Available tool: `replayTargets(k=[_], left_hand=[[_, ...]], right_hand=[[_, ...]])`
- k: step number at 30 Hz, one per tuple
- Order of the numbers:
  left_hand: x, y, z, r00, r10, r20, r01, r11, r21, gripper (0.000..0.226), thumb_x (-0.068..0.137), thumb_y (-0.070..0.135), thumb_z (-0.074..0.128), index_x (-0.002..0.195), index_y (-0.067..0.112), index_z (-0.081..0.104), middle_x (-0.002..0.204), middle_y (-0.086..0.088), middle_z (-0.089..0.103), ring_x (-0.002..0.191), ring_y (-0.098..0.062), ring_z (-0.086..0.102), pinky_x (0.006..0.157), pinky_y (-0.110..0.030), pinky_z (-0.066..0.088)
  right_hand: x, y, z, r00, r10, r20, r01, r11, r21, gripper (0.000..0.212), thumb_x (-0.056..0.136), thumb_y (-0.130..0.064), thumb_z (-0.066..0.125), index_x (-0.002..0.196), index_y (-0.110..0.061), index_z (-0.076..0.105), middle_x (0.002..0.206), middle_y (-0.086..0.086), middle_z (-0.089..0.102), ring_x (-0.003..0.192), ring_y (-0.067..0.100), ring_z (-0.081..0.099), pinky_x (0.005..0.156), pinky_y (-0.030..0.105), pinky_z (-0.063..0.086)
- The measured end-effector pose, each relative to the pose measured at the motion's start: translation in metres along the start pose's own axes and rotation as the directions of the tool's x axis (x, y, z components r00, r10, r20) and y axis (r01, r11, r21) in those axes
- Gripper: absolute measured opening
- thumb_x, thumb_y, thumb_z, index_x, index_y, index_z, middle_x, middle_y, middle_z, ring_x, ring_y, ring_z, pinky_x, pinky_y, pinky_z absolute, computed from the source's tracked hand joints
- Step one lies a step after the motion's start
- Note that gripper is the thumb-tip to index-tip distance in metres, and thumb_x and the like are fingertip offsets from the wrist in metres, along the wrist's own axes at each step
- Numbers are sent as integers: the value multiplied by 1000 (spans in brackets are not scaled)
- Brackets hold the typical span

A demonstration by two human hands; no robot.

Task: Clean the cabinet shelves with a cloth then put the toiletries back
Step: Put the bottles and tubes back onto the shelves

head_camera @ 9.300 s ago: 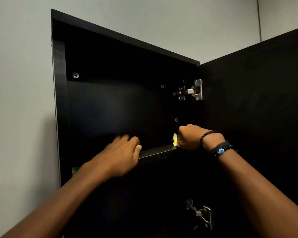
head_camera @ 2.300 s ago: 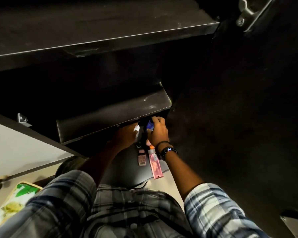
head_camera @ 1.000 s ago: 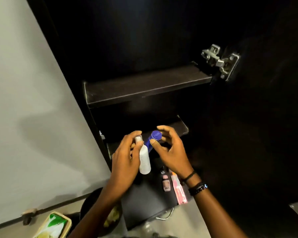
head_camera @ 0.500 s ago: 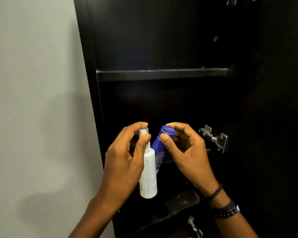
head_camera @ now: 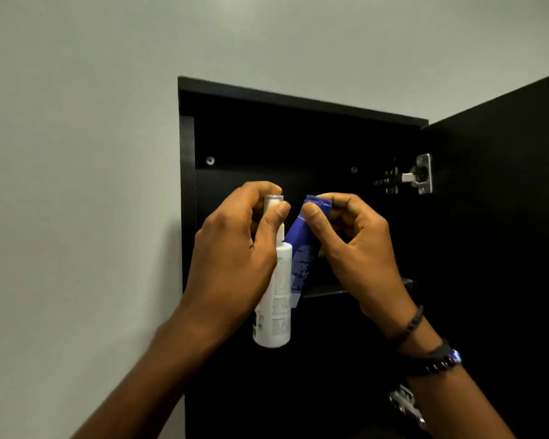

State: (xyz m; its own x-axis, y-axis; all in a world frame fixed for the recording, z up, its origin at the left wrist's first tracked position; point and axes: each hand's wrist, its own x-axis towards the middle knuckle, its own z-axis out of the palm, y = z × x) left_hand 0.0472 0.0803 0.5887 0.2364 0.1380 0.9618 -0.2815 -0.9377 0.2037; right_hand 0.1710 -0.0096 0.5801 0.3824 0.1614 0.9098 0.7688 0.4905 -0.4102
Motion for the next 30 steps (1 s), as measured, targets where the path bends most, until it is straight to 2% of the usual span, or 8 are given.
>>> replayTargets(k=[3,5,9,14,19,22,24,30], left_hand=[[31,-4,1,999,14,-29,-11,996,89,19,92,34,54,107,24,59,88,16,61,82,1,60,68,-14,51],[43,-10,3,999,1,-41,5,989,151,17,91,34,55,104,24,60,86,15,61,81,-2,60,72,-26,54],[50,-25,11,997,-38,-64,55,956,287,13,91,34,56,100,25,58,86,12,62,82,-13,63,73,-40,55],[42,-39,22,993,-81,-88,113,869,481,18,92,32,53,104,19,54,102,0,64,88,-25,62,66,-36,48],[37,-39,28,990,-108,-95,143,801,582,21,96,28,46,112,15,49,111,-6,58,96,-31,60,63,-32,37],[31,-44,30,980,-186,-74,194,786,587,37,96,23,45,132,14,41,123,-9,52,108,-33,55,76,-37,44],[25,-51,32,964,-254,-74,250,787,564,43,95,19,47,136,14,36,126,-9,50,112,-31,52,85,-37,44],[7,-68,34,926,-377,-28,338,791,510,61,88,9,57,142,14,30,133,-6,46,119,-25,48,98,-35,46]], right_hand=[[32,4,5,1000,-21,14,20,999,32,31,82,-35,66,104,-13,62,94,0,70,85,11,69,63,20,53],[47,15,9,1000,-14,20,14,1000,12,27,84,-31,67,103,-12,62,94,2,71,85,14,69,63,22,51],[63,42,18,998,28,51,-23,996,-89,33,80,-44,68,101,-19,62,91,-1,72,84,12,70,67,35,58],[63,70,33,990,99,103,-86,989,-120,29,78,-43,70,96,-22,63,87,0,72,80,12,70,74,41,59],[58,83,38,969,159,187,-148,986,-73,19,82,-35,71,96,-27,60,89,4,71,77,12,68,69,27,57],[52,91,38,939,214,269,-211,977,-40,36,80,-31,74,110,-20,59,91,6,70,73,11,66,65,25,55],[46,97,37,902,264,341,-269,963,-31,43,79,-27,75,116,-17,57,92,5,69,71,9,66,61,21,52],[42,102,36,823,309,477,-345,939,-13,35,79,-20,75,111,-20,60,94,2,72,77,12,71,63,30,57]])
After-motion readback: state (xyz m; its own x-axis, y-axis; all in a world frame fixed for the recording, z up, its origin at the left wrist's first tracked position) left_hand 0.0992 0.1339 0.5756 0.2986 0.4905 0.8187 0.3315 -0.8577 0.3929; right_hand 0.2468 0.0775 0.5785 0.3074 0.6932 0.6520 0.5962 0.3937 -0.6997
